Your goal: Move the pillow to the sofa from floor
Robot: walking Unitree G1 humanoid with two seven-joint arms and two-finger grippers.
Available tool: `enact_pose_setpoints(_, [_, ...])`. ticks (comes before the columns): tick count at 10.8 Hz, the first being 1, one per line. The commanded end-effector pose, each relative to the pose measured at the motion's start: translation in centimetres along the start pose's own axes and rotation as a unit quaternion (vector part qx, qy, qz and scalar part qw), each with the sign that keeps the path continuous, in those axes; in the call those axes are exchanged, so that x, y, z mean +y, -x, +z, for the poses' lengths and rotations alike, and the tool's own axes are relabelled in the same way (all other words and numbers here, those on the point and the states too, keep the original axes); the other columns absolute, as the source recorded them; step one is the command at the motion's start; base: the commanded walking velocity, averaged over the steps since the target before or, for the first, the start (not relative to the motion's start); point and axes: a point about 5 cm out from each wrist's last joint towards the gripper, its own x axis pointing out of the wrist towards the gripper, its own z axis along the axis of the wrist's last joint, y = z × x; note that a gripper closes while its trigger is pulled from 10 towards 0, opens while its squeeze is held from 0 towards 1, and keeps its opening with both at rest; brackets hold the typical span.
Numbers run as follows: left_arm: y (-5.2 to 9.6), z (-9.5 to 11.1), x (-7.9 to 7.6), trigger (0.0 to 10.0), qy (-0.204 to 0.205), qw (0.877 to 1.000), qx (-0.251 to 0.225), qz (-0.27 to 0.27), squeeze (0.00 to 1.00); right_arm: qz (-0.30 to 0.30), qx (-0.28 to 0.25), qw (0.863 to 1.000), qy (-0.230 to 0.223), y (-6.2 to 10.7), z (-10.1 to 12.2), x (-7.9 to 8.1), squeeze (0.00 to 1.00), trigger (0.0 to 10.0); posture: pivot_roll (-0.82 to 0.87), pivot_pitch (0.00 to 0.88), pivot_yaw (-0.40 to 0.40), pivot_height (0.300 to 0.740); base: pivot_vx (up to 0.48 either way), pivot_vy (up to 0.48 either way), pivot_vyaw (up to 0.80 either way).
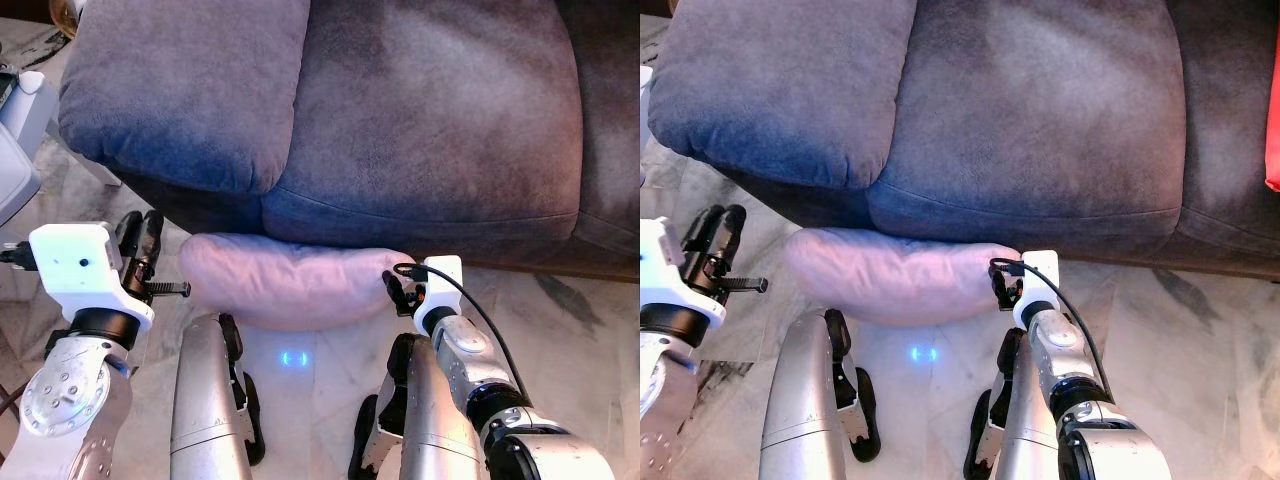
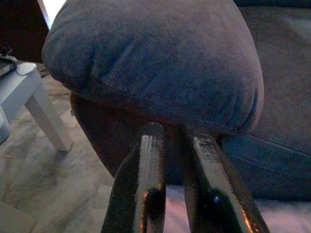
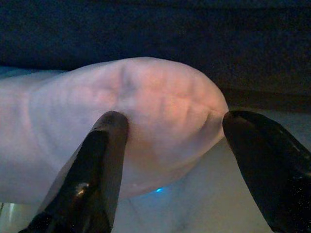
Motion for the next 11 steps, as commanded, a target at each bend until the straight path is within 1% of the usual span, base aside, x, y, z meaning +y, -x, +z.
enact_pose_setpoints(1, [0.6,0.3,-0.1,10.0,0.001,1.000,0.006,-0.003,0.00,0.000,0.021,1.000,-0.001,0.5,-1.6,0.2,0.00,10.0,0.22,0.473,-0.088,0.529,0.000,0.000,0.00])
enact_pose_setpoints(2, [0.5,0.4,-0.1,10.0,0.000,1.000,0.009,-0.006,0.00,0.001,0.021,1.000,0.005,0.3,-1.4,0.6,0.00,10.0,0.23,0.477,-0.088,0.529,0.000,0.000,0.00])
enact_pose_setpoints(3, [0.5,0.4,-0.2,10.0,0.002,1.000,0.012,-0.008,0.00,0.002,0.021,1.000,0.008,0.2,-1.3,0.8,0.00,0.0,0.23,0.481,-0.090,0.529,0.000,0.000,0.00])
enact_pose_setpoints(4, [0.5,0.6,-0.5,10.0,0.005,1.000,0.015,-0.016,0.00,0.003,0.021,1.000,0.011,0.1,-1.2,0.9,0.00,0.0,0.24,0.477,-0.093,0.529,0.000,0.000,0.00])
enact_pose_setpoints(6, [0.7,0.5,-0.5,10.0,0.008,1.000,0.021,-0.017,0.00,0.004,0.022,0.999,0.022,0.2,-1.5,1.0,0.00,0.0,0.24,0.476,-0.094,0.529,0.000,0.000,0.00])
enact_pose_setpoints(7, [0.7,0.4,-0.7,10.0,0.011,0.999,0.028,-0.025,0.00,-0.003,0.024,0.999,0.030,0.3,-1.6,0.7,0.00,0.0,0.23,0.479,-0.091,0.529,0.000,0.000,0.00])
enact_pose_setpoints(8, [0.6,0.3,-1.0,10.0,0.013,0.999,0.031,-0.029,0.00,-0.010,0.028,0.999,0.034,0.4,-1.7,0.5,0.00,4.0,0.23,0.479,-0.091,0.529,0.000,0.000,0.00])
enact_pose_setpoints(9, [0.5,0.3,-1.1,10.0,0.013,0.999,0.032,-0.032,0.00,-0.018,0.031,0.999,0.039,0.4,-1.6,0.2,0.00,10.0,0.23,0.476,-0.089,0.529,0.000,0.000,0.00])
enact_pose_setpoints(10, [0.3,0.3,-1.1,10.0,0.014,0.999,0.031,-0.033,0.00,-0.023,0.017,0.999,0.015,0.2,-1.0,0.0,1.00,10.0,0.23,0.479,-0.088,0.529,0.000,0.000,0.00])
enact_pose_setpoints(11, [0.3,0.4,-1.1,10.0,0.015,0.999,0.030,-0.033,0.00,-0.019,0.007,1.000,0.007,0.1,-0.5,-0.1,1.00,10.0,0.23,0.480,-0.088,0.529,0.000,0.000,0.00])
